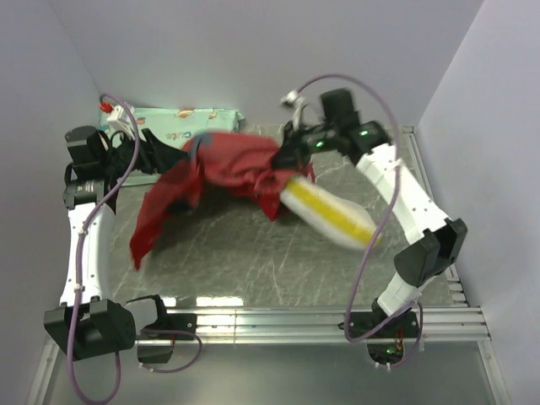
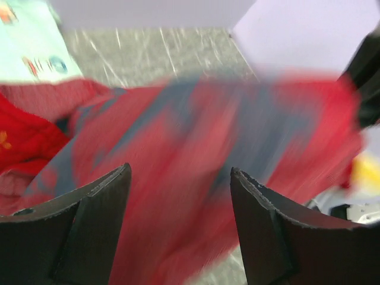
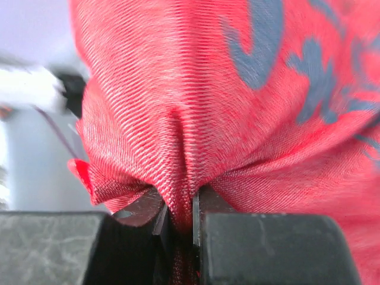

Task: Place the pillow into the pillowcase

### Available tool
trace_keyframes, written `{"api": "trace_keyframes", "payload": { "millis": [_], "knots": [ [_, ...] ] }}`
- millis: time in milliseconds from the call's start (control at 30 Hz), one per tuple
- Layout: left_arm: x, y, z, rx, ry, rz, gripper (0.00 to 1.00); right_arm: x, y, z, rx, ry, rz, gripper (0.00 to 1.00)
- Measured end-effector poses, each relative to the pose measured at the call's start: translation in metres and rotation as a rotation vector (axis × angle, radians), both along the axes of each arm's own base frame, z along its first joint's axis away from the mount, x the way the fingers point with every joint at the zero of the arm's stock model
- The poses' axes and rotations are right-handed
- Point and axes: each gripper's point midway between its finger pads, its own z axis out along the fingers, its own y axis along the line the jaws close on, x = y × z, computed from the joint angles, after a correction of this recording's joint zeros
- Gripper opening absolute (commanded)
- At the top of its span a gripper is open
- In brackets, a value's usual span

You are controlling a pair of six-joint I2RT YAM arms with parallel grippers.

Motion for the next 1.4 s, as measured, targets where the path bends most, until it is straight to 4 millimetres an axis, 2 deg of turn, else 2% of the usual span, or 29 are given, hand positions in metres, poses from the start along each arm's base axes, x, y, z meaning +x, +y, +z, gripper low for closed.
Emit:
{"api": "trace_keyframes", "payload": {
  "millis": [67,100,167,233,267,400,433,500,567,633,700,767,833,967,1133,1200,1267,1400],
  "knots": [
    [0.003,0.002,0.014,0.026,-0.047,0.002,0.75,0.008,-0.021,0.029,0.093,0.015,-0.011,0.00],
    [0.004,0.004,0.018,0.048,-0.067,0.007,0.76,0.007,-0.029,0.034,0.116,0.029,-0.003,0.00],
    [0.006,0.011,0.020,0.117,-0.108,0.040,0.77,0.002,-0.039,0.029,0.125,0.067,0.028,0.00],
    [0.008,0.021,0.010,0.199,-0.126,0.081,0.77,0.001,-0.041,0.011,0.108,0.114,0.061,0.00],
    [0.008,0.025,0.003,0.241,-0.128,0.090,0.99,0.001,-0.042,-0.003,0.094,0.147,0.075,0.00],
    [0.002,0.030,-0.032,0.399,-0.120,0.035,0.99,0.003,-0.046,-0.069,0.041,0.338,0.092,0.00],
    [-0.002,0.028,-0.043,0.420,-0.111,0.010,0.99,0.003,-0.047,-0.079,0.037,0.380,0.086,0.00],
    [-0.014,0.010,-0.066,0.449,-0.122,-0.045,0.99,0.007,-0.054,-0.096,0.033,0.455,0.057,0.00],
    [-0.037,-0.026,-0.088,0.474,-0.143,-0.132,0.99,0.016,-0.060,-0.098,0.047,0.489,0.020,0.00],
    [-0.069,-0.078,-0.107,0.485,-0.187,-0.277,0.99,0.026,-0.065,-0.092,0.075,0.504,-0.015,0.00],
    [-0.094,-0.121,-0.118,0.487,-0.238,-0.381,0.97,0.035,-0.066,-0.082,0.124,0.523,-0.037,0.00],
    [-0.103,-0.145,-0.125,0.503,-0.269,-0.408,0.96,0.043,-0.063,-0.074,0.183,0.551,-0.056,0.00],
    [-0.100,-0.168,-0.131,0.516,-0.282,-0.408,0.95,0.044,-0.058,-0.067,0.244,0.606,-0.075,0.00],
    [-0.069,-0.190,-0.143,0.539,-0.216,-0.352,0.94,0.041,-0.045,-0.045,0.364,0.713,-0.085,0.00],
    [-0.041,-0.215,-0.119,0.457,-0.231,-0.273,0.98,0.048,-0.037,0.001,0.507,0.815,-0.065,0.00],
    [-0.033,-0.224,-0.110,0.424,-0.245,-0.247,0.99,0.051,-0.038,0.013,0.553,0.835,-0.048,0.00],
    [-0.025,-0.230,-0.109,0.402,-0.249,-0.226,0.94,0.053,-0.040,0.010,0.575,0.880,-0.050,0.00],
    [-0.011,-0.235,-0.121,0.412,-0.217,-0.188,0.65,0.062,-0.043,-0.009,0.597,0.963,-0.069,0.00]
  ]
}}
